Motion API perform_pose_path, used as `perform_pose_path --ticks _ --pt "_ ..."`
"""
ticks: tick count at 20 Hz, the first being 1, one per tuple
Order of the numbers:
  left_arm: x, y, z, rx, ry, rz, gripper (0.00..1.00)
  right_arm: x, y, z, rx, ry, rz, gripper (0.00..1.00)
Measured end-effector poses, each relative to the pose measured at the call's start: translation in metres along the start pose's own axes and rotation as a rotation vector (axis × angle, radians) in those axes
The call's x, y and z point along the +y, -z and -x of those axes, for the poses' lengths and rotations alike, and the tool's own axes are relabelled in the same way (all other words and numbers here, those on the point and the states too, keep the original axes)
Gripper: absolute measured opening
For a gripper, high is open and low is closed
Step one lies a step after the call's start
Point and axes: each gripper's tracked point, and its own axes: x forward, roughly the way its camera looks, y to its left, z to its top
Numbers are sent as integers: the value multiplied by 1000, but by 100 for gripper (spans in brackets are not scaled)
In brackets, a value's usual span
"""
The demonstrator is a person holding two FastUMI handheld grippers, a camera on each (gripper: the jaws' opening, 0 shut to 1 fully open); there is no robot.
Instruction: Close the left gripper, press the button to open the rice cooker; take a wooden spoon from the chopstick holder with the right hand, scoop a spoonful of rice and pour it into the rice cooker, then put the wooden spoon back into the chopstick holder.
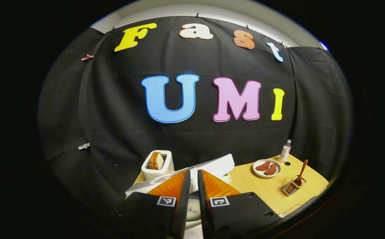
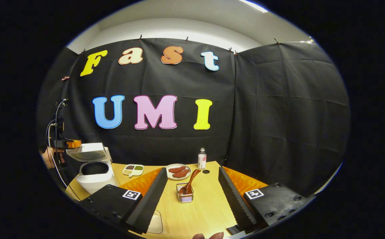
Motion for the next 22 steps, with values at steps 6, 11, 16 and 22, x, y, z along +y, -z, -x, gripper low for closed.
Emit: perform_pose_path --ticks 6,11,16,22 --pt "-18 -28 47 -100 -8 70 95 3 15 -29 27 -68 -6 98" --pt "-48 -23 95 -122 -28 81 95 10 46 -88 81 -195 -93 98" --pt "-80 -1 130 -85 -59 155 95 -9 108 -159 206 -228 -155 97" --pt "-91 28 152 -67 -185 195 95 -13 177 -224 334 -313 -183 96"
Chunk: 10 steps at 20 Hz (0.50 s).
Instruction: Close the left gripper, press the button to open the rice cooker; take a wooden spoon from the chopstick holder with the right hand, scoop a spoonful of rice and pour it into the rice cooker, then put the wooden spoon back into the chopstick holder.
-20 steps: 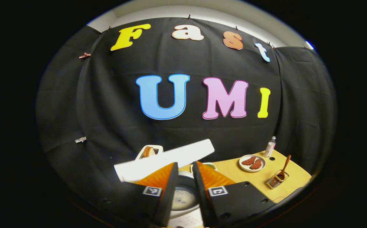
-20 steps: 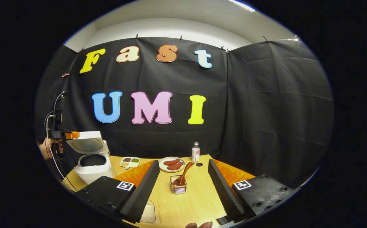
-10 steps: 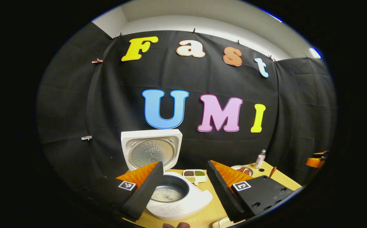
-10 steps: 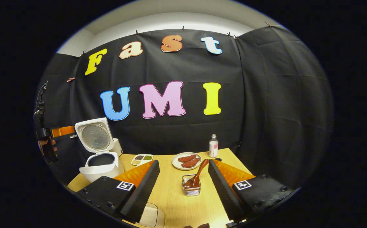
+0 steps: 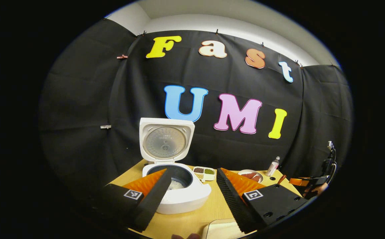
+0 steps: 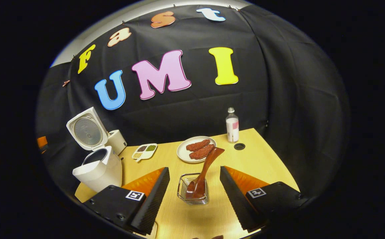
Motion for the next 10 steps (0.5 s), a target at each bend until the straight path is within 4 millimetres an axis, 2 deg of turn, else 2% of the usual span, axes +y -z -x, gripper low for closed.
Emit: perform_pose_path --ticks 3,6,7,9,10 --pt "-3 22 7 42 -45 -19 95 -13 24 -34 53 -14 -1 95" --pt "-5 42 13 80 -84 -27 95 -11 45 -67 93 -65 -43 92" --pt "-3 45 15 84 -101 -36 95 -11 50 -75 107 -78 -58 83" --pt "-4 55 18 99 -128 -50 95 -16 58 -93 116 -79 -89 74" --pt "-4 59 19 110 -141 -51 95 -19 59 -100 112 -66 -93 63"
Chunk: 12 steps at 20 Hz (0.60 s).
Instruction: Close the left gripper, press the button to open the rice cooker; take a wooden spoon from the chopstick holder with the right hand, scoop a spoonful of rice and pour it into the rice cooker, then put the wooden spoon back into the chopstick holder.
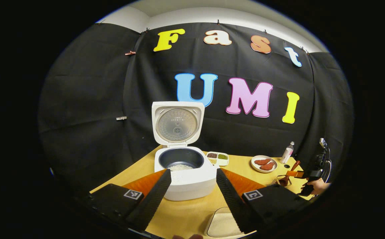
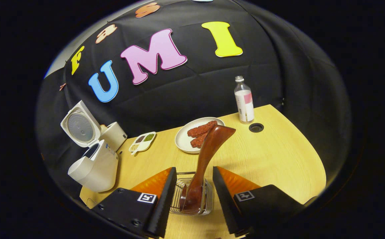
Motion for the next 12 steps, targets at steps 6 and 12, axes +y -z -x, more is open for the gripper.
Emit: perform_pose_path --ticks 6,12 --pt "-2 12 5 26 -49 -42 95 13 -6 -3 -43 -41 2 23" --pt "2 11 8 27 -49 -1 95 17 -25 11 -95 -22 -19 6"
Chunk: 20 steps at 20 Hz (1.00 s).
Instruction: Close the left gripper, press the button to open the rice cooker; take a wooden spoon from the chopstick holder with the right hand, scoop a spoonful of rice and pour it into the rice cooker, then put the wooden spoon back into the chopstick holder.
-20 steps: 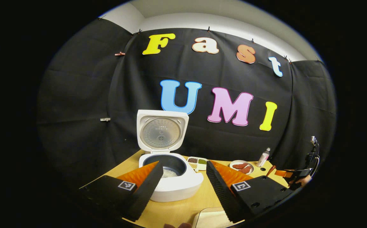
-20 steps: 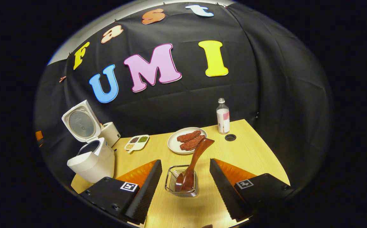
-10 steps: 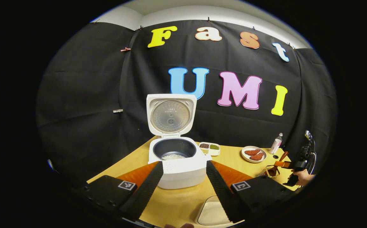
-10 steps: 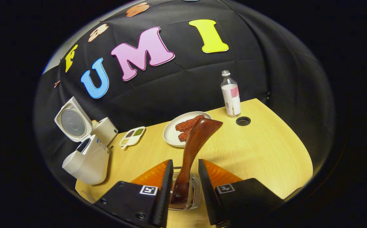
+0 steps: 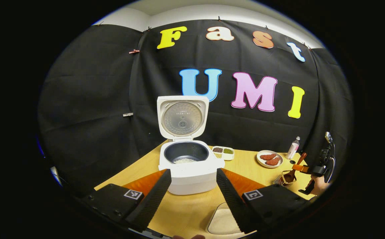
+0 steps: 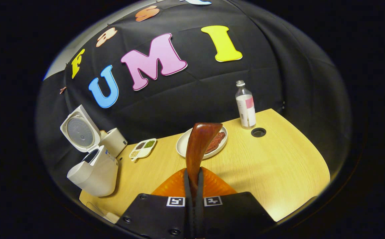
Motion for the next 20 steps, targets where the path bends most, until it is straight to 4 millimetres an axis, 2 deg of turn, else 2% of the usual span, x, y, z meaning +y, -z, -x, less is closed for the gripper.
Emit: perform_pose_path --ticks 3,7,10,12,15,18,20 --pt "13 -1 6 1 -8 -2 95 6 -21 13 -44 5 -13 6" --pt "28 -7 10 1 11 2 95 23 -64 51 -120 18 43 6" --pt "37 -11 11 -1 43 3 94 56 -87 90 -153 -3 71 6" --pt "42 -14 12 -12 67 -7 95 90 -93 120 -168 -35 86 6" --pt "51 -12 11 -12 108 -20 94 147 -78 156 -148 -91 114 5" --pt "63 -12 6 -14 134 -32 95 195 -37 179 -111 -105 198 6" --pt "71 -9 1 -7 151 -43 95 219 3 185 -59 -110 244 6"
